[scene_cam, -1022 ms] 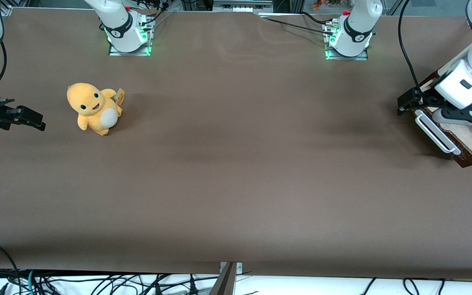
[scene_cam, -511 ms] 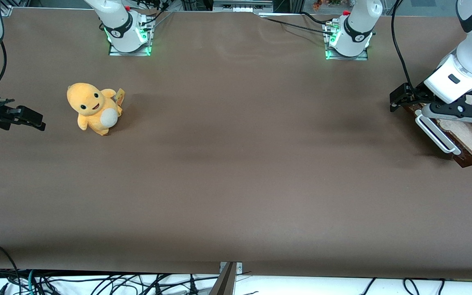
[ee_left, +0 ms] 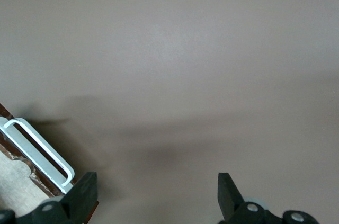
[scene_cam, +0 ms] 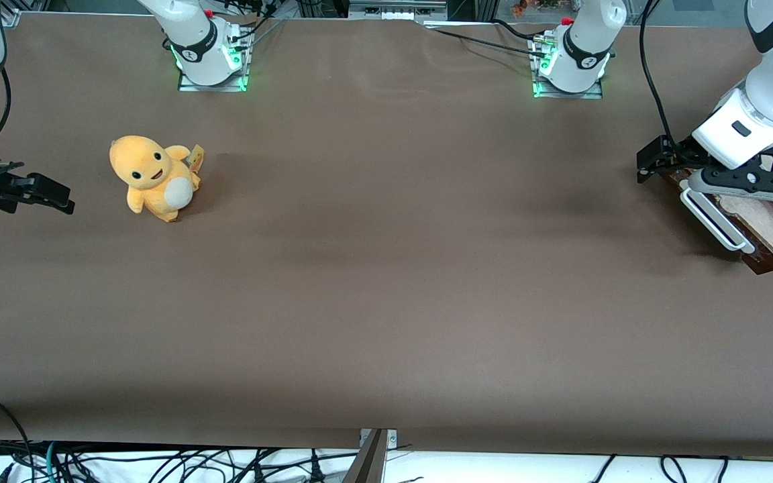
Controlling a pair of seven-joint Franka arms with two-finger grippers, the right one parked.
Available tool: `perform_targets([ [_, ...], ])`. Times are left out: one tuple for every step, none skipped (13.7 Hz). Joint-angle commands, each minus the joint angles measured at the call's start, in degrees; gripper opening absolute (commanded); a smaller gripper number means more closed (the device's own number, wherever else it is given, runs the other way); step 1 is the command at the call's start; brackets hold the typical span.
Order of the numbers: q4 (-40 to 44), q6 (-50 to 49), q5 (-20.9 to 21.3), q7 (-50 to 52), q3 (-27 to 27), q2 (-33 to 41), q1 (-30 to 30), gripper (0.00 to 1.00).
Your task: Open lower drawer with left arm only
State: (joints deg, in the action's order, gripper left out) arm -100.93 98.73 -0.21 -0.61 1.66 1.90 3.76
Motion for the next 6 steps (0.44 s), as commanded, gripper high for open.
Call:
perform_targets([
  [0.82, -1.17, 0.92, 0.17, 0.19, -0.14, 0.11, 1.0],
  [1.6, -1.17, 0.92, 0.0, 0.1, -0.58, 0.11, 1.0],
  [2.22, -1.17, 0.92, 0.08, 0.19, -1.02, 0.19, 1.0],
  [2.66, -1.17, 0.92, 0.26, 0.19, -1.28, 0.2, 1.0],
  [3.19, -1.17, 0.92, 0.26, 0.19, -1.55, 0.28, 1.0],
  [4.06, -1.61, 1.09, 0.17, 0.19, -2.25, 0.37, 1.0],
])
